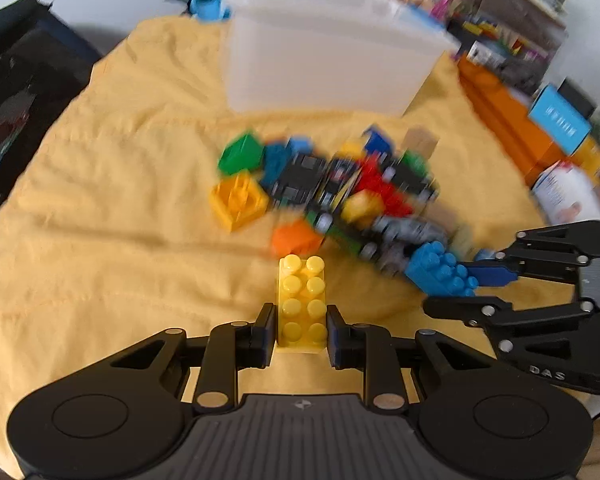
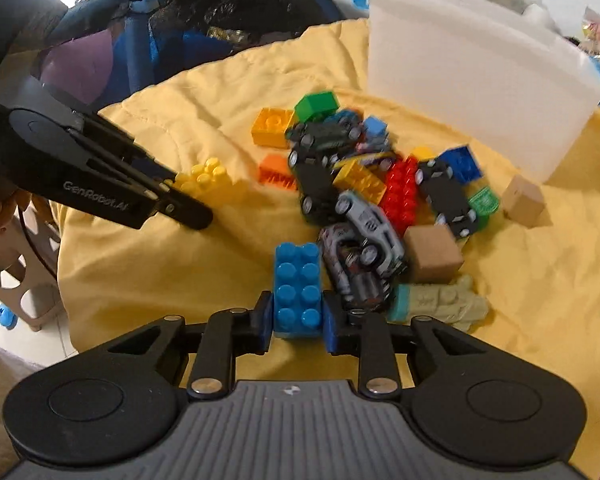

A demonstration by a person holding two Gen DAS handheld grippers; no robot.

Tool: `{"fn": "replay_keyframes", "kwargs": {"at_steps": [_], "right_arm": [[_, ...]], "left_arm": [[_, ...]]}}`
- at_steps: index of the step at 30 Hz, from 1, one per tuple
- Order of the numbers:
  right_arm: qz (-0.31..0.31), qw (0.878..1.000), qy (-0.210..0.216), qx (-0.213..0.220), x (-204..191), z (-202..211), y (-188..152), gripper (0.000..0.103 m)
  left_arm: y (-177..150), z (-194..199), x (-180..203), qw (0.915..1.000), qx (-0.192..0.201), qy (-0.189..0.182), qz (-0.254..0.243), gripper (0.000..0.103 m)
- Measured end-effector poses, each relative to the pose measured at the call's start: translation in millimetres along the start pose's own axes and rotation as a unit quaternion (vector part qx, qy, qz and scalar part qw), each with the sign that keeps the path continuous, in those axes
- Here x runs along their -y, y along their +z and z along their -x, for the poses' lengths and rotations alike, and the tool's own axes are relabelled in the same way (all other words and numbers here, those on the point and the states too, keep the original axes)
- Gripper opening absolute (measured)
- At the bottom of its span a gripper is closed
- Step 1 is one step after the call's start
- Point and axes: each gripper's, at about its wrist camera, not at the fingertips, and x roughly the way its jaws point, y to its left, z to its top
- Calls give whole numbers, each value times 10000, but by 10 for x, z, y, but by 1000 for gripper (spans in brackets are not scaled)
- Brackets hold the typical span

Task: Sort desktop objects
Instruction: 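Carry both bricks over the clear bin and open both tools to drop them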

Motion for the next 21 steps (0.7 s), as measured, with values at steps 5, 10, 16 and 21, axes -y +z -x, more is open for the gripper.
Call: {"fn": "replay_keyframes", "kwargs": {"at_steps": [5, 10, 16, 21], "right_arm": [[-225, 9986, -171, 452, 157, 272, 191, 27], [-448, 9894, -675, 1207, 595, 570, 693, 27], [-924, 9677, -1240, 1991, 1183, 666, 1499, 28], [-1236, 9643, -1410, 1868, 1432, 346, 1912, 28]], "left_arm": [[590, 312, 124, 9965, 731, -229, -345, 29], [1410, 454, 225, 9855, 1528, -266, -688, 29], [2121, 199, 201, 9790, 1907, 90, -712, 29], [2294, -276, 61, 9850, 1550, 357, -667, 29]]}}
